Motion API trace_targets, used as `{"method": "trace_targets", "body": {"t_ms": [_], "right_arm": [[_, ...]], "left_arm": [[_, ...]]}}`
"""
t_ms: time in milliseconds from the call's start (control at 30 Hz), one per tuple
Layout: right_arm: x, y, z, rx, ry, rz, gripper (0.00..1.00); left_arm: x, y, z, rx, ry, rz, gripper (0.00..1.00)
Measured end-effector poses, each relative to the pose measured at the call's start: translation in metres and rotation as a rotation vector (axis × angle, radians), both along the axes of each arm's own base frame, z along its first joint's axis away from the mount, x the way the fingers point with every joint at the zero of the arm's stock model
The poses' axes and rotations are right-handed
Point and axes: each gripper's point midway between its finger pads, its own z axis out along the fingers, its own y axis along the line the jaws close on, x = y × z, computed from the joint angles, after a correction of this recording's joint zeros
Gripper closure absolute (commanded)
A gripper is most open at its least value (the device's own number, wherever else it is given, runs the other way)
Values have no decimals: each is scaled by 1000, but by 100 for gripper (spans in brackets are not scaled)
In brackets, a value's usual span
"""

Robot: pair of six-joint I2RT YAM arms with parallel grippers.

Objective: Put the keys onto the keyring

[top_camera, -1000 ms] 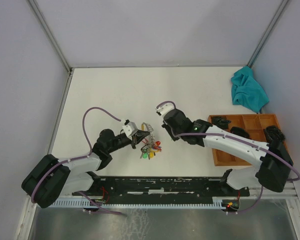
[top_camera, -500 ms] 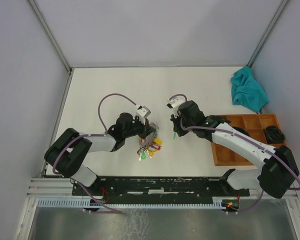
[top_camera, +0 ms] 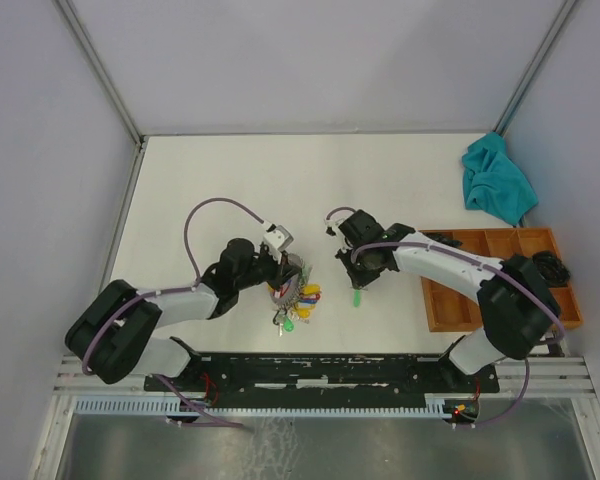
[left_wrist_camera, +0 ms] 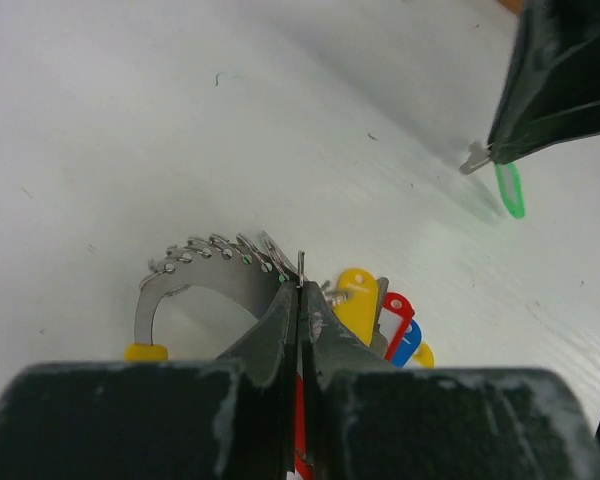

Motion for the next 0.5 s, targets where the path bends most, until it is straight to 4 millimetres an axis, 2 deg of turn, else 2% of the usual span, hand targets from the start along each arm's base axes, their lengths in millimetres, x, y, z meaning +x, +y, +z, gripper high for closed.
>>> {"method": "trace_targets", "body": {"t_ms": [100,200,500], "right_arm": [[-2,-3,-21,-73,79,-14,99],[-3,-5,-31,-129,105,-25,99],[12,6,-39,-217,69,-41,90]], "left_arm": [[-4,2,13,-17,-70,-26,97],[-9,5,20,-30,-137,-46,97],[-16,10,10,-30,-193,-63,97]]}}
